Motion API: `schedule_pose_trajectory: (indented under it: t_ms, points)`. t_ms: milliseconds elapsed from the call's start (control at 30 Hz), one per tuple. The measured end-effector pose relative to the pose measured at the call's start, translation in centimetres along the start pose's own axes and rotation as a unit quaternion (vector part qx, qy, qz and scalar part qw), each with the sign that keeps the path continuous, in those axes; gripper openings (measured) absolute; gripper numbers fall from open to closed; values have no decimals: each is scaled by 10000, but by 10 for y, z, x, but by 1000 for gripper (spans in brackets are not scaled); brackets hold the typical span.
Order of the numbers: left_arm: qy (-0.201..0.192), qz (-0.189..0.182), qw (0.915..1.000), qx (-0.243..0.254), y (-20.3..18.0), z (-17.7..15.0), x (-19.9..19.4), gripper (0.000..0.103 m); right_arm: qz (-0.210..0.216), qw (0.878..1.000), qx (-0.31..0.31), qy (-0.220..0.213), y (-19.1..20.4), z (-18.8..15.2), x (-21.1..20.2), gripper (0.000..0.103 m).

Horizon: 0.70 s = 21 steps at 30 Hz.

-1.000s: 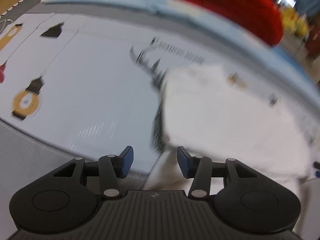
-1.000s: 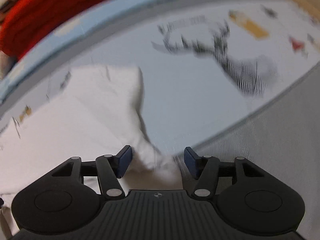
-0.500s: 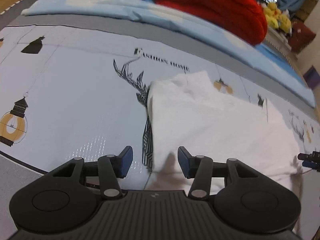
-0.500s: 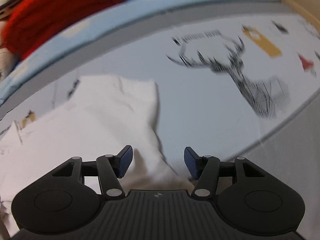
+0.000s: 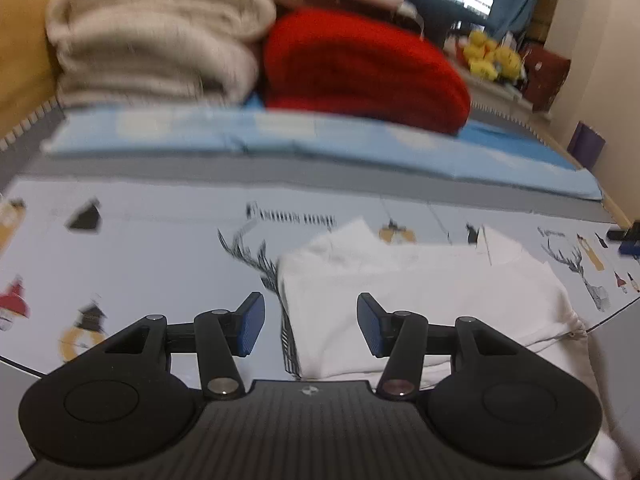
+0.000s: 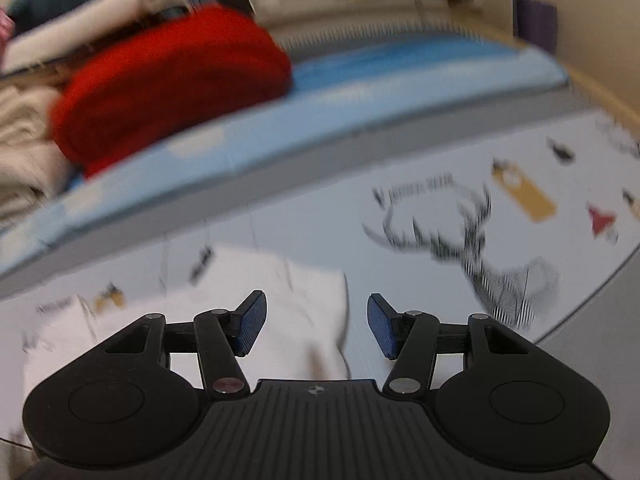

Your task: Fold small clothes

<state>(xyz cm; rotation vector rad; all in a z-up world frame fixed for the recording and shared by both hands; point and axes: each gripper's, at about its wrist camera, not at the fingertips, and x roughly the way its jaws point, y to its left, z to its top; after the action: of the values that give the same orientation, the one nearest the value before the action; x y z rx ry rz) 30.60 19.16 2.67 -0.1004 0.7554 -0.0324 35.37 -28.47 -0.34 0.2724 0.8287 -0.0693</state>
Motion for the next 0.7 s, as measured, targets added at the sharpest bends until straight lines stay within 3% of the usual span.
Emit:
schedule_pose_trajectory:
  t_ms: [167,300,400,533,700]
  points:
    - [-536,345,9972,383,-43,-22,-64,56,479,9937,-337,-959,6,3,-77,58]
    - [-743,154,9966,313,-71,-51,-126,58,680,9806,-401,-1796,-3,-23,-146,58]
    - [-806,138,9958,410,-83,-84,-172,69,574,9709,-382,-2295,-16,-50,-186,57]
    - [-753,138,9961,430,-93,-133,-213,76,607,9658,-645,-2436,-43,-92,-237,60]
    - [-977,283,9944,289,-103,-192,-226,77,389,9762,-664,-2027,-79,-148,-260,66]
